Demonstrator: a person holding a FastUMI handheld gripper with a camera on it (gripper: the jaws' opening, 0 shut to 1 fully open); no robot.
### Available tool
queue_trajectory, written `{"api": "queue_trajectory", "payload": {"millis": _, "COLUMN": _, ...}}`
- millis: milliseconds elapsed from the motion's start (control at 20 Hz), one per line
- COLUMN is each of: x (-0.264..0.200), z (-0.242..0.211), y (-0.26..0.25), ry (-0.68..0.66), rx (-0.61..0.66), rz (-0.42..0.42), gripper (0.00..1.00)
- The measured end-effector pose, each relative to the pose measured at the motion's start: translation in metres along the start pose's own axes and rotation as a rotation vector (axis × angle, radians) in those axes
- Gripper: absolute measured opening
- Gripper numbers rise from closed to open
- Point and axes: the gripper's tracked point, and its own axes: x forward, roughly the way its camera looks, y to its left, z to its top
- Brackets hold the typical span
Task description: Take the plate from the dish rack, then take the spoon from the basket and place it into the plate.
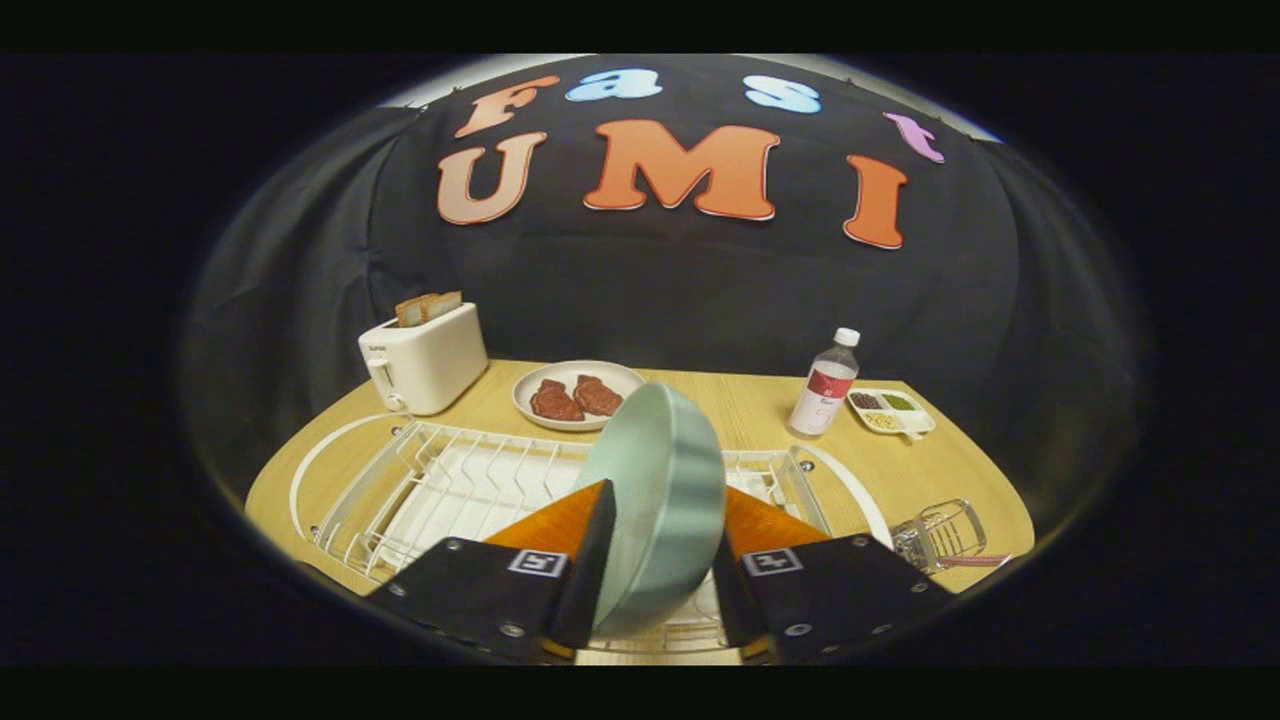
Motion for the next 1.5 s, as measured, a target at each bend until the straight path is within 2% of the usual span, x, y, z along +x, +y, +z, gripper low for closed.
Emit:
{"api": "queue_trajectory", "payload": {"millis": 200, "x": -0.004, "z": 0.001, "y": -0.007, "ry": 0.05, "rx": 0.048, "rz": -0.069, "gripper": 0.38}}
{"api": "queue_trajectory", "payload": {"millis": 300, "x": -0.006, "z": 0.011, "y": -0.008, "ry": 0.048, "rx": 0.076, "rz": -0.076, "gripper": 0.32}}
{"api": "queue_trajectory", "payload": {"millis": 550, "x": -0.023, "z": 0.047, "y": -0.012, "ry": -0.046, "rx": -0.071, "rz": -0.164, "gripper": 0.27}}
{"api": "queue_trajectory", "payload": {"millis": 1000, "x": -0.076, "z": 0.056, "y": -0.013, "ry": -0.107, "rx": 0.028, "rz": -0.075, "gripper": 0.27}}
{"api": "queue_trajectory", "payload": {"millis": 1250, "x": -0.112, "z": 0.034, "y": -0.023, "ry": -0.105, "rx": 0.155, "rz": 0.019, "gripper": 0.27}}
{"api": "queue_trajectory", "payload": {"millis": 1500, "x": -0.143, "z": -0.009, "y": -0.033, "ry": -0.073, "rx": 0.323, "rz": 0.138, "gripper": 0.27}}
